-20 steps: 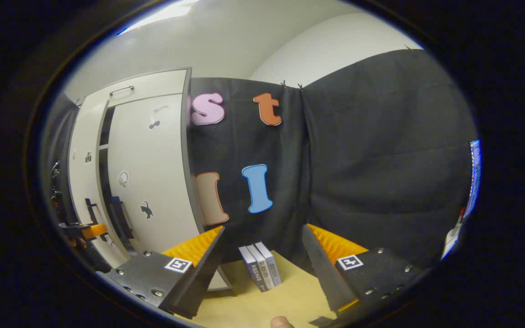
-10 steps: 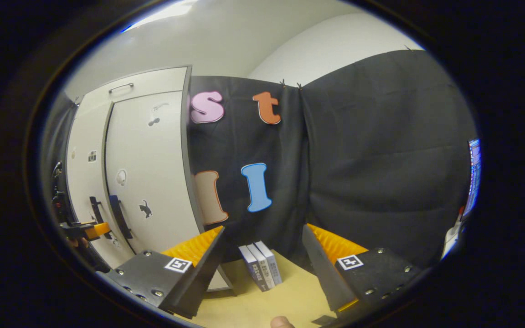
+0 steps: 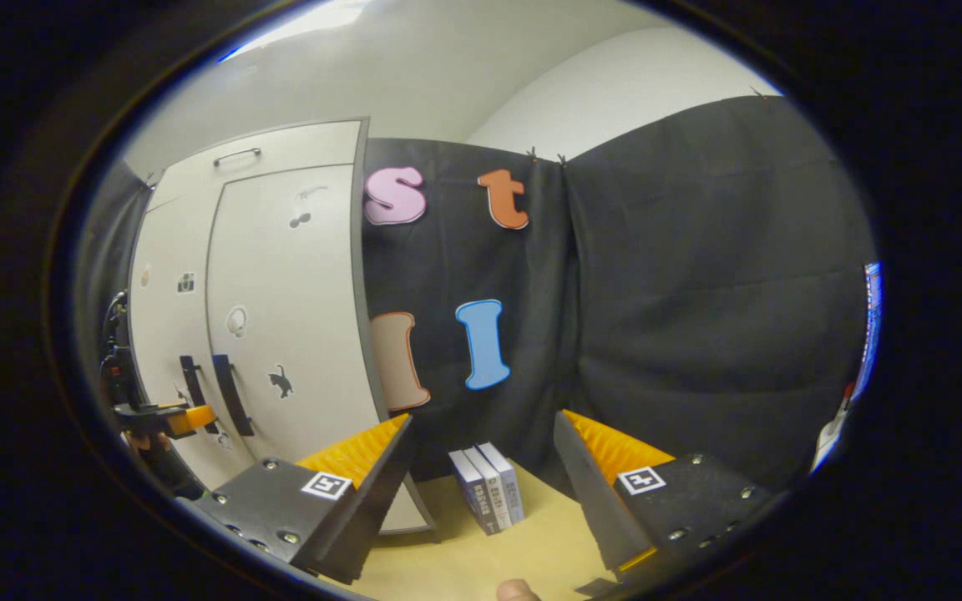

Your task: Grasp the bottle in the cabinet with the left hand and place it on the coaster, then close the right door with the right hand and the left door with the left hand.

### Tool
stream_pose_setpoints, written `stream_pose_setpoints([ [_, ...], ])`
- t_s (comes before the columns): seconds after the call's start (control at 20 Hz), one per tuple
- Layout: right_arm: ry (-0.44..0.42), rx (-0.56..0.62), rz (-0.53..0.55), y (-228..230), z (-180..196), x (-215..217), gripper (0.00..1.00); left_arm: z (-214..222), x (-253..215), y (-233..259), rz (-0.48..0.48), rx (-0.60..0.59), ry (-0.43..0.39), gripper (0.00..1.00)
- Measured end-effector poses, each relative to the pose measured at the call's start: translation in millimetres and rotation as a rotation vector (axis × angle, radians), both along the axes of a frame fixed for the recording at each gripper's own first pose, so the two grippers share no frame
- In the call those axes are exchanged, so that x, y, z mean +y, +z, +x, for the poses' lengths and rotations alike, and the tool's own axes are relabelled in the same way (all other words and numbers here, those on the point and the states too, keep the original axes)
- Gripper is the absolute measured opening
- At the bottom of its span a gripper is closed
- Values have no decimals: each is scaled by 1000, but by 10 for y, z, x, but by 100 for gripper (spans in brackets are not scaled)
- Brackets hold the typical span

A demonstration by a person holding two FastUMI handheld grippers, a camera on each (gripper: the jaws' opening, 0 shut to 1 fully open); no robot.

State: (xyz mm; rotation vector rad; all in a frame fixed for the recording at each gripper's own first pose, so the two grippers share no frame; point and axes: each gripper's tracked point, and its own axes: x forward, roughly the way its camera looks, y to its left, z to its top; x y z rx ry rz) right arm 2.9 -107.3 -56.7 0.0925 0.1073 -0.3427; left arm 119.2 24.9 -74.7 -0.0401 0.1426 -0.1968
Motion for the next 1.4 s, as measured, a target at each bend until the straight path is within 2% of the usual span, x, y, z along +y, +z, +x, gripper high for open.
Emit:
stream_pose_setpoints([
  [0.1, 51, -14, -13, 96, 21, 139, 100, -176, 9, 99, -16, 7, 33, 99],
  [0.2, 109, -33, -33, 218, 54, 297, 100, -440, 19, 331, 10, -37, 52, 96],
  [0.4, 218, -68, -38, 405, 132, 593, 100, -989, 10, 748, 44, -106, 102, 95],
  [0.5, 261, -82, -29, 432, 155, 709, 97, -1215, -38, 873, 28, -129, 111, 95],
  [0.7, 336, -65, -13, 345, 180, 828, 100, -1545, -43, 1040, 33, -165, 154, 95],
  [0.8, 360, -65, -8, 331, 191, 832, 97, -1647, -43, 1065, 55, -173, 180, 95],
  [1.0, 403, -76, -4, 355, 256, 783, 100, -1738, -126, 1063, 44, -168, 220, 95],
  [1.4, 438, -97, 5, 401, 346, 432, 100, -1753, -528, 1126, 58, -187, 245, 95],
])
